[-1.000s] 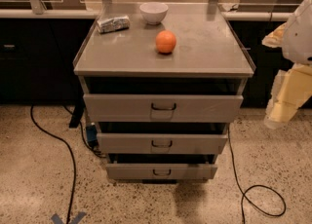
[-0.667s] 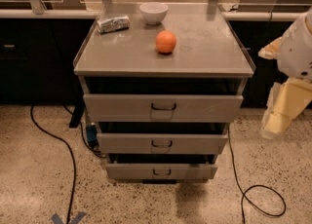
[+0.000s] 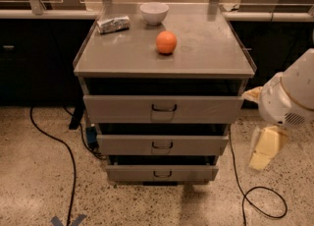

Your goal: Open bottom drawer

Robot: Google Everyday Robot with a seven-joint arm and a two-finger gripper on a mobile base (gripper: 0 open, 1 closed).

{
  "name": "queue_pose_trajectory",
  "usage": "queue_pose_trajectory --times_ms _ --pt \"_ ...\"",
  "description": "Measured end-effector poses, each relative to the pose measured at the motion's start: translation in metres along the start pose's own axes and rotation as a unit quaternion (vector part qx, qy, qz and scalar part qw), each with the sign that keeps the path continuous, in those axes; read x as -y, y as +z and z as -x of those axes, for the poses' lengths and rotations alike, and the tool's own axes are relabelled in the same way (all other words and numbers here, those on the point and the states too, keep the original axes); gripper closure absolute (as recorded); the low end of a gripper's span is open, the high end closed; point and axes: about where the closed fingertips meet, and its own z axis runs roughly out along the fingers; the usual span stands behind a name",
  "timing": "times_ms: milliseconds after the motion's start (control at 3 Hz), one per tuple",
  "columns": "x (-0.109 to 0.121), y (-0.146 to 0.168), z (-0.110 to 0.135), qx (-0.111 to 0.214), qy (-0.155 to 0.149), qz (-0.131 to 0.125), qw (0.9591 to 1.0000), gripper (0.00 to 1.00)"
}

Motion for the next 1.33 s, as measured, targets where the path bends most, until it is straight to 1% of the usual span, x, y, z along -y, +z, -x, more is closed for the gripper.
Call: queue_pose_trajectory --times_ms 333,667,1000,1333 --pt "-0.009 0.049 -0.015 0.025 0.01 0.018 0.9995 0.0" --pt "-0.023 0.095 -0.03 0.057 0.039 0.044 0.9966 0.0" --pt "-0.024 0.1 -0.028 0.053 0.031 0.043 0.9972 0.0" --pt "-0.025 0.127 -0.03 0.058 0.023 0.048 0.9969 0.0"
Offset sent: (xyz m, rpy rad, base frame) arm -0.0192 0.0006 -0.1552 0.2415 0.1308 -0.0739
